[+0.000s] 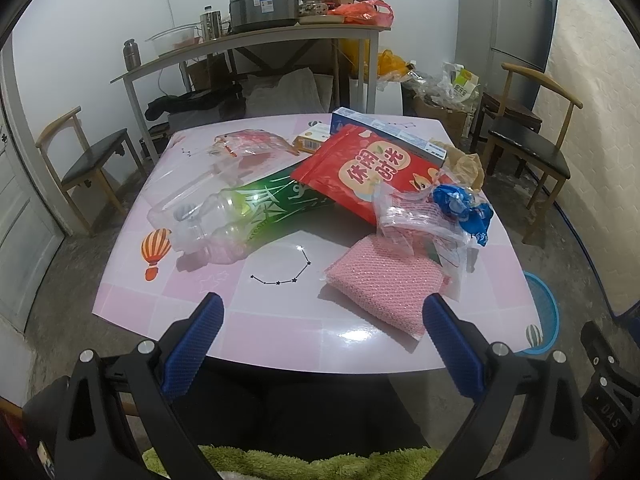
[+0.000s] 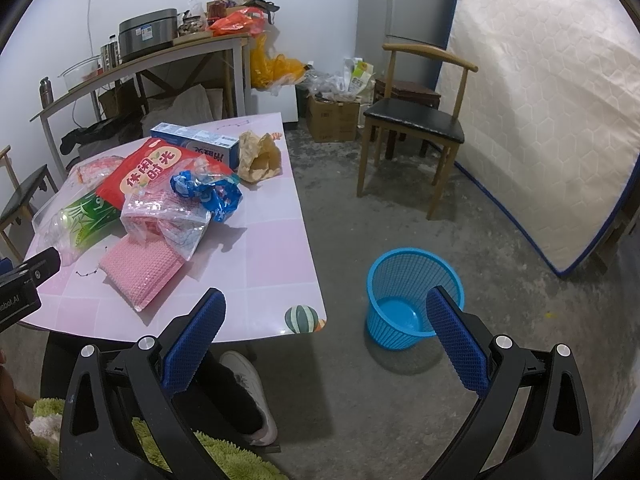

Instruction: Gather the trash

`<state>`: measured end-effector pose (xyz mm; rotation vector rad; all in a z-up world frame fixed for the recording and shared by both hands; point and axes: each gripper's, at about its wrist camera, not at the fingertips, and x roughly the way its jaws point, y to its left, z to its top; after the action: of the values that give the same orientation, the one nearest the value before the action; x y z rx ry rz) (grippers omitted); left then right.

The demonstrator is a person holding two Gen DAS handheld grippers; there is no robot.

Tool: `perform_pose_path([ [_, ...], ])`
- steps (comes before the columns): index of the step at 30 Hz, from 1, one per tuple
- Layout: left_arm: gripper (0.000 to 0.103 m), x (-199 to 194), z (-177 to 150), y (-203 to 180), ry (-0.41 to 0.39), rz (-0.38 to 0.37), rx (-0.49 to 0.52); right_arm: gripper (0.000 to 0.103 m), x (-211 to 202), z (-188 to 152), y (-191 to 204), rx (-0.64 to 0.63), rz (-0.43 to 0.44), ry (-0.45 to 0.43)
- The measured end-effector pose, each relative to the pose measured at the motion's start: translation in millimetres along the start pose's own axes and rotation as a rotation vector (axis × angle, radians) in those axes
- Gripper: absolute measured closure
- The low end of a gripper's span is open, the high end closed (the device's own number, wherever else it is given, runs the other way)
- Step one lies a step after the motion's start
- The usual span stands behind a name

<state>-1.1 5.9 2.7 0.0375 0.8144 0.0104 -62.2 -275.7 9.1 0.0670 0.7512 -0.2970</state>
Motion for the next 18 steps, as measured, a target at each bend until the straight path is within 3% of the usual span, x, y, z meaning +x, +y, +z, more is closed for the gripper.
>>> perform_pose_path([
  [18, 0.005, 0.6, -1.5, 2.5, 0.001, 0.002, -0.002, 0.006, 1.9, 0.3, 2.3, 0.000, 0.006, 0.002],
])
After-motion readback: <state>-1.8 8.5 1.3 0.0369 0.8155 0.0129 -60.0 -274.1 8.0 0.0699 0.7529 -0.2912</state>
